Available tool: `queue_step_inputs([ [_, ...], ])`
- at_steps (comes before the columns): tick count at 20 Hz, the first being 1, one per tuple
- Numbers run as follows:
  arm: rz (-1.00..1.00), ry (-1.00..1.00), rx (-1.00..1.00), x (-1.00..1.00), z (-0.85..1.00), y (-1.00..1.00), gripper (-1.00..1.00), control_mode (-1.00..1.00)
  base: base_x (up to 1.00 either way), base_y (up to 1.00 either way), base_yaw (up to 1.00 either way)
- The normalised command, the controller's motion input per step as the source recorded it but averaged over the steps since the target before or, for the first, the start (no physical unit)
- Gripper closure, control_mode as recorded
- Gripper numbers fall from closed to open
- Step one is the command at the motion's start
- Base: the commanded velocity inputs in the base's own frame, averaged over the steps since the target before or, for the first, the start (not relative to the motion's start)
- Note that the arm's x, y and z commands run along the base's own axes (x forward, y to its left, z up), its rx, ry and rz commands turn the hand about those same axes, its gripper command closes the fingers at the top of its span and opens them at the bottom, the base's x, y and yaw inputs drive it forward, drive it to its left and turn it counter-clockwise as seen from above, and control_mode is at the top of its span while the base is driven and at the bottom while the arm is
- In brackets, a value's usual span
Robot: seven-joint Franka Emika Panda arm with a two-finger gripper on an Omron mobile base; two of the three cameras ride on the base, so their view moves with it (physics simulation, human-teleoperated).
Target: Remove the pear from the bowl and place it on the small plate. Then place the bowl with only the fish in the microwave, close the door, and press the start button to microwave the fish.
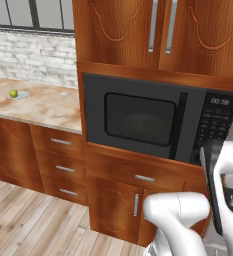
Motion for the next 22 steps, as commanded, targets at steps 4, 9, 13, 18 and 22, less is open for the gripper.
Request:
queue_step_inputs([
  [4, 0.01, -0.52, 0.22, 0.05, -0.47, -0.10, -1.00, -1.00, 0.00, 0.00, 0.00],
  [9, 0.00, -0.65, 0.05, 0.02, -0.29, 0.00, -1.00, -1.00, 0.00, 0.00, 0.00],
  [13, -0.06, -0.67, 0.00, 0.01, -0.38, 0.21, -1.00, -1.00, 0.00, 0.00, 0.00],
  [18, -0.07, -0.50, 0.00, 0.29, -0.44, 0.26, -1.00, -1.00, 0.00, 0.00, 0.00],
  [22, 0.00, -0.31, 0.03, 0.64, -0.27, 0.26, -1.00, -1.00, 0.00, 0.00, 0.00],
])
